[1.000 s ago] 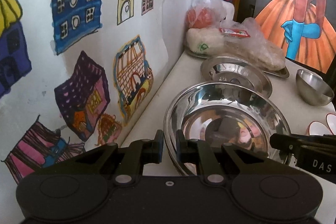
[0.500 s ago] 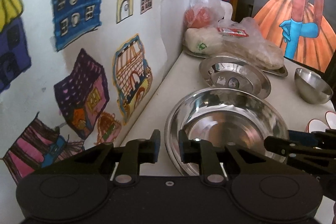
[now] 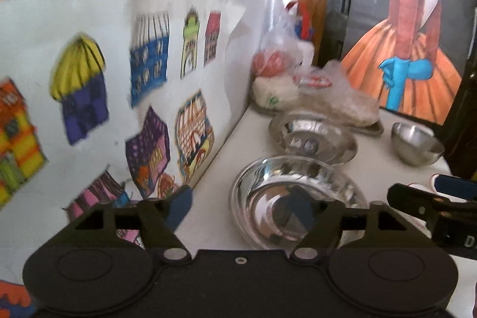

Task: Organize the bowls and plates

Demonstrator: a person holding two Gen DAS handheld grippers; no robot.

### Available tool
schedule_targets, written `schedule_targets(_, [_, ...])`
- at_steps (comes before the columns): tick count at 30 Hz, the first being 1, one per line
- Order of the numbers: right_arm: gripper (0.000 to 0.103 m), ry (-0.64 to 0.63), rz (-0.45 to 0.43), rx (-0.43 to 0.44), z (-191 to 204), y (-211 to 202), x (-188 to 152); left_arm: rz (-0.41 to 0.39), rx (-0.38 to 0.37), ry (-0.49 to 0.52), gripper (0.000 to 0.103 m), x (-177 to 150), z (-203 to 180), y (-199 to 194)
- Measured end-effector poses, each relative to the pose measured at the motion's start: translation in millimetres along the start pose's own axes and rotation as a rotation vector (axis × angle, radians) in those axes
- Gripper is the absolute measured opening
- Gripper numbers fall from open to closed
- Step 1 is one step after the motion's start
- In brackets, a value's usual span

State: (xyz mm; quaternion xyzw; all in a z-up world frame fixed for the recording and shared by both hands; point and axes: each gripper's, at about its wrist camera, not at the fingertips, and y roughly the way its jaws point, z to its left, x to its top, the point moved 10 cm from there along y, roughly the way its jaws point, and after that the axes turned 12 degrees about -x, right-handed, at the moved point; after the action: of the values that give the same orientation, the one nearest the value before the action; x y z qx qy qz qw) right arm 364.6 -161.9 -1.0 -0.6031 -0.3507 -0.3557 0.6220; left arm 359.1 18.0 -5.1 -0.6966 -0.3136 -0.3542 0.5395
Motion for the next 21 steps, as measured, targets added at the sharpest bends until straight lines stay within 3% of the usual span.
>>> schedule_targets(6, [0.103, -0.001, -0.058, -0.019, -19.5, -39.3, 10.3, -0.081, -0.031, 0.061, 0.102, 16.9, -21.2, -33.6])
schedule_targets(12, [0.103, -0.004, -0.025, -0.025, -41.8, -48.6, 16.1, -0.075, -0.070, 0.137, 0.102, 30.1, -45.1, -36.5])
schedule_targets(21, [0.103, 0.025, 0.020, -0.034, -75.1, -15.7, 39.6, -0.011, -0.076, 0.192, 0.102, 56.7, -60.4, 7.1])
